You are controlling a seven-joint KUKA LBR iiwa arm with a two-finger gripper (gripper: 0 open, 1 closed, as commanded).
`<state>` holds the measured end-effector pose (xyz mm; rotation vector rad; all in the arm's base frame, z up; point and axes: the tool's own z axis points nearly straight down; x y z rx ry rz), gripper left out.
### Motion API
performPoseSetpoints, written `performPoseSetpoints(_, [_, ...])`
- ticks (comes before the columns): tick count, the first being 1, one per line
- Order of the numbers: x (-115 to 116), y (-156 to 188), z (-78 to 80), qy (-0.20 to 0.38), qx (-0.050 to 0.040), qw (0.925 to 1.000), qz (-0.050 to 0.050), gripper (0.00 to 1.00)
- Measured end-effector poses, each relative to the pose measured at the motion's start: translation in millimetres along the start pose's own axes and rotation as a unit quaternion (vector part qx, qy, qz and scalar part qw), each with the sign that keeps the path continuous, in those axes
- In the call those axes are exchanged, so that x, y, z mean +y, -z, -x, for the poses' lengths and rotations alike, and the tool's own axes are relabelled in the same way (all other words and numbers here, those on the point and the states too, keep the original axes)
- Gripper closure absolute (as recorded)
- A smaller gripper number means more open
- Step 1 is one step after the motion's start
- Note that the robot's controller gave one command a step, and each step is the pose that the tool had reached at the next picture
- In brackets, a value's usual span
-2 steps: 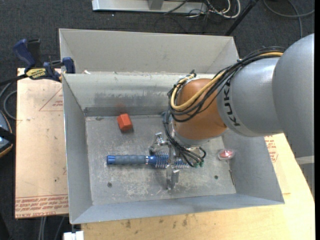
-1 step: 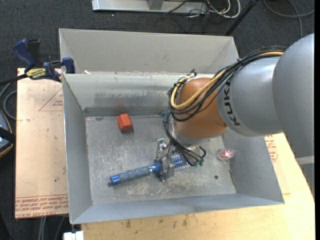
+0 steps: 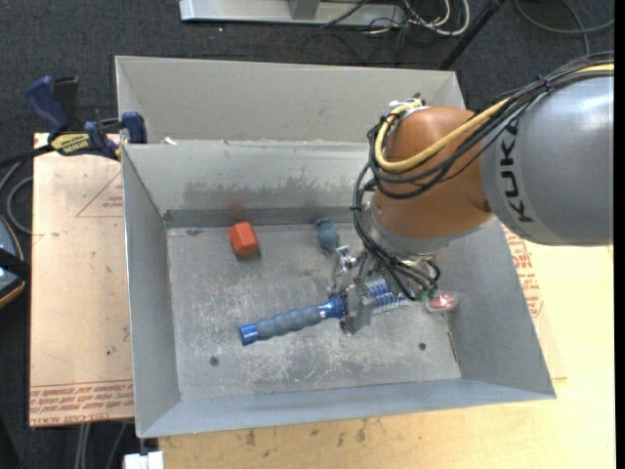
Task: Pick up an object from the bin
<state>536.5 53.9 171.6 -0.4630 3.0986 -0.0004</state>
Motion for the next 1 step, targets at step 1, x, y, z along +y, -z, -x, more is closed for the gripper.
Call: performPoseSetpoints(1, [-1.1,126.6,-5.3,-0.01,-0.0011,0.9999,0.0,1.0])
